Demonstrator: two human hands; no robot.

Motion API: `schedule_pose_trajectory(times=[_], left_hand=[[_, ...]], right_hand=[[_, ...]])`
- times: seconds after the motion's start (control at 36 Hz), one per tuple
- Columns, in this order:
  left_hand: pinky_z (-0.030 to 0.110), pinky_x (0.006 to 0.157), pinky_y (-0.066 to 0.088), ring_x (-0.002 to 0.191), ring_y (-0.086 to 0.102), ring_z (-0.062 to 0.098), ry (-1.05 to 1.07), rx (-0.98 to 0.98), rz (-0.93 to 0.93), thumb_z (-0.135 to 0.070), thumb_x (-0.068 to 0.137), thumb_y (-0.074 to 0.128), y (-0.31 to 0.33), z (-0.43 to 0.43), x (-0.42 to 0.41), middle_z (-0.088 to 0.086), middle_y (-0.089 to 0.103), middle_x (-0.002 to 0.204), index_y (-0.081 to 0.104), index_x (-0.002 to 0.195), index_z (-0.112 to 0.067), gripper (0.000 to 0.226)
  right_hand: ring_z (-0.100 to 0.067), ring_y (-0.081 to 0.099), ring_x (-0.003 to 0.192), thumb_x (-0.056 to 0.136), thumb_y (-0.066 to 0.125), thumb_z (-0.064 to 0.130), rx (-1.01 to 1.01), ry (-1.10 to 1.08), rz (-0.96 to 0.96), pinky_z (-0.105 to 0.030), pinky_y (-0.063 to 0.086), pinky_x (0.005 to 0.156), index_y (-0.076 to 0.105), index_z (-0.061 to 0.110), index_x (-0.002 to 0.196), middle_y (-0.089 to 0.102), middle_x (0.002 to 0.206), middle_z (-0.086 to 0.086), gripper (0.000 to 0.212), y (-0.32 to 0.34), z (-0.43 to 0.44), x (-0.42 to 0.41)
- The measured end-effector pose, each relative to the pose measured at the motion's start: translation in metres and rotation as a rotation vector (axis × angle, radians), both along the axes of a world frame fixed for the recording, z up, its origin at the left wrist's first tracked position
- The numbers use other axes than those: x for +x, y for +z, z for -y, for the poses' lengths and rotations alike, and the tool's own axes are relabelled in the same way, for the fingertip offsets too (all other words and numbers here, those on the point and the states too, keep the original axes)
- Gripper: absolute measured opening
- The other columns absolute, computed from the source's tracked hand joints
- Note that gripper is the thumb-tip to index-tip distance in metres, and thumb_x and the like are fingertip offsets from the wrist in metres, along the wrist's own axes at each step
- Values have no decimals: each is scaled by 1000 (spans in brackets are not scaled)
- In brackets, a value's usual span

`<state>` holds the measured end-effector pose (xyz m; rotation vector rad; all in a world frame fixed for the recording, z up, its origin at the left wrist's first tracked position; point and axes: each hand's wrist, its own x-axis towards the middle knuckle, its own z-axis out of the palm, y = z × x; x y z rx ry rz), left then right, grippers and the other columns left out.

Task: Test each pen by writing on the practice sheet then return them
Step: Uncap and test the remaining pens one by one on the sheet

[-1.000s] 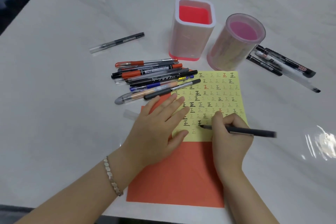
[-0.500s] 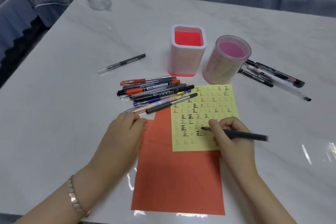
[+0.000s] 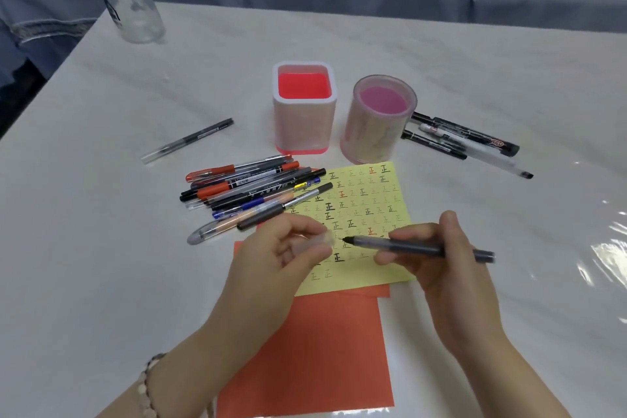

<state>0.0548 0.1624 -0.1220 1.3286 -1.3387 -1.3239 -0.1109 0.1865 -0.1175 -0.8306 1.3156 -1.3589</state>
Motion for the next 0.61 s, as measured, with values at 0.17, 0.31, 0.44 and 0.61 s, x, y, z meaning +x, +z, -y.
schedule_pose_trajectory(times=[0.17, 0.31, 0.44, 0.61], left_hand=[[14, 67, 49, 78, 62, 2, -65, -33, 24, -20, 72, 72, 0, -1, -4, -13, 67, 83, 68, 77, -30, 11], [10, 65, 41, 77, 56, 0, -189, -137, 145, -35, 73, 68, 0, -1, -7, -21, 61, 83, 62, 88, -43, 18], [13, 54, 35, 58, 46, 3, -320, -111, 171, -25, 87, 62, 0, -4, -7, -14, 59, 67, 56, 85, -29, 8], [17, 55, 33, 52, 41, 1, -428, 2, 144, -33, 83, 56, 4, 3, -11, -11, 54, 59, 47, 76, -38, 13]], right_hand=[[-18, 68, 67, 88, 37, 56, 30, -41, -39, -19, 51, 65, 72, 23, 58, 69, 57, -10, 56, 6, -2, -7], [-15, 65, 59, 84, 41, 48, 51, -17, -126, -17, 50, 58, 73, 23, 60, 68, 56, -11, 47, 6, -4, -8], [-13, 54, 45, 82, 39, 35, 20, 66, -123, -20, 51, 56, 74, 22, 60, 67, 54, -11, 43, 8, -4, -6], [-11, 49, 42, 85, 48, 30, -17, 90, -95, -20, 49, 53, 74, 19, 57, 65, 51, -12, 39, 11, 1, -12]])
